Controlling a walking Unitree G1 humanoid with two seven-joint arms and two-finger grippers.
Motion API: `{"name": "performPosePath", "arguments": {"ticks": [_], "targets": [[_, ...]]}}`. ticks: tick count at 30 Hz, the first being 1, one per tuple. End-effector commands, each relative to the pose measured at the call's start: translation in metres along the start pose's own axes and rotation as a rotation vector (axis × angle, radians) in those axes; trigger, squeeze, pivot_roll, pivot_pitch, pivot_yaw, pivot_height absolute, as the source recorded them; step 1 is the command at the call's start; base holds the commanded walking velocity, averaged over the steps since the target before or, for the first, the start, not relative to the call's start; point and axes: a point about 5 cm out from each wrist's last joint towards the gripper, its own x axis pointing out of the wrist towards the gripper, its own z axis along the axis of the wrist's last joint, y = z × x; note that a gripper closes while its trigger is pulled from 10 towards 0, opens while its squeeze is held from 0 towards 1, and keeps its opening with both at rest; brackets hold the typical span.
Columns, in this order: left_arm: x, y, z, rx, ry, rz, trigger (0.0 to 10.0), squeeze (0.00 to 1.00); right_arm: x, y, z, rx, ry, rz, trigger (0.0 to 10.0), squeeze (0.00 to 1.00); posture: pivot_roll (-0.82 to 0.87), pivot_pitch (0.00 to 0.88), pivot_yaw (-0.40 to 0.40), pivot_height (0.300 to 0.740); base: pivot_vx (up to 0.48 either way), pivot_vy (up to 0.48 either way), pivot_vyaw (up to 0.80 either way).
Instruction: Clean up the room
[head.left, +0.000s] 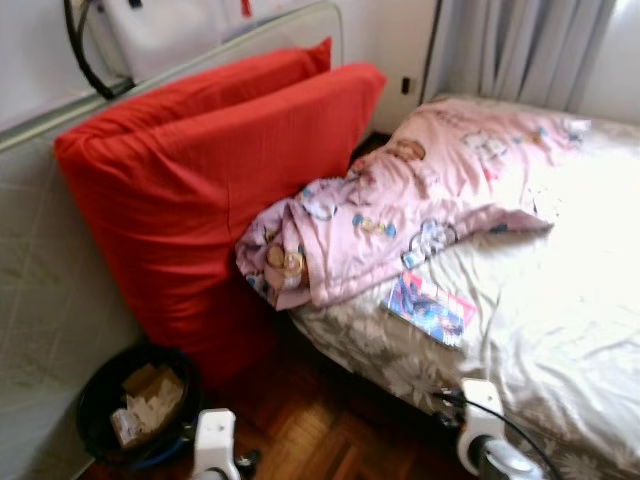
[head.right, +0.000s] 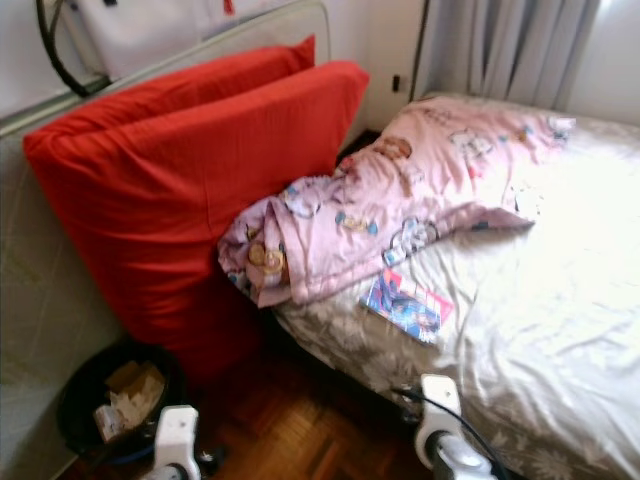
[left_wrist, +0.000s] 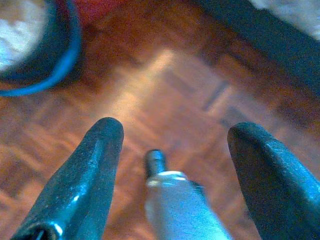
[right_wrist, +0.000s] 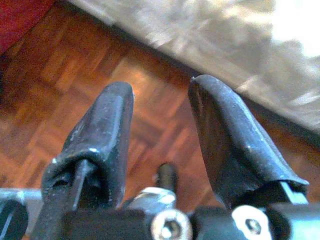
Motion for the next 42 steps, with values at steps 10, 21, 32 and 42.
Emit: {"name": "performPosePath", "arguments": {"ticks": [10, 21, 32, 42], "targets": [[-0.0015, 0.0126, 0.0004, -0.019, -0.005, 0.034, 10.0, 0.00, 0.0030, 0.0105, 0.0039, 0.011, -0.011, 0.016, 10.0, 0.00, -0.09, 0.000, 0.041, 0.740, 0.000, 0.000, 0.00], [-0.0013, 0.0129, 0.0010, -0.030, -0.005, 0.037, 10.0, 0.00, 0.0033, 0.0111, 0.0048, 0.007, -0.005, 0.021, 10.0, 0.00, -0.08, 0.000, 0.042, 0.740, 0.000, 0.000, -0.63], [-0.0013, 0.0135, 0.0014, -0.030, -0.007, 0.040, 10.0, 0.00, 0.0035, 0.0118, 0.0059, 0.008, -0.015, 0.023, 10.0, 0.00, -0.08, 0.000, 0.045, 0.740, 0.194, 0.000, 0.00], [-0.0013, 0.0135, 0.0015, -0.031, -0.007, 0.038, 10.0, 0.00, 0.0035, 0.0117, 0.0062, 0.007, -0.017, 0.022, 10.0, 0.00, -0.09, 0.000, 0.046, 0.740, 0.298, 0.000, 0.00]]}}
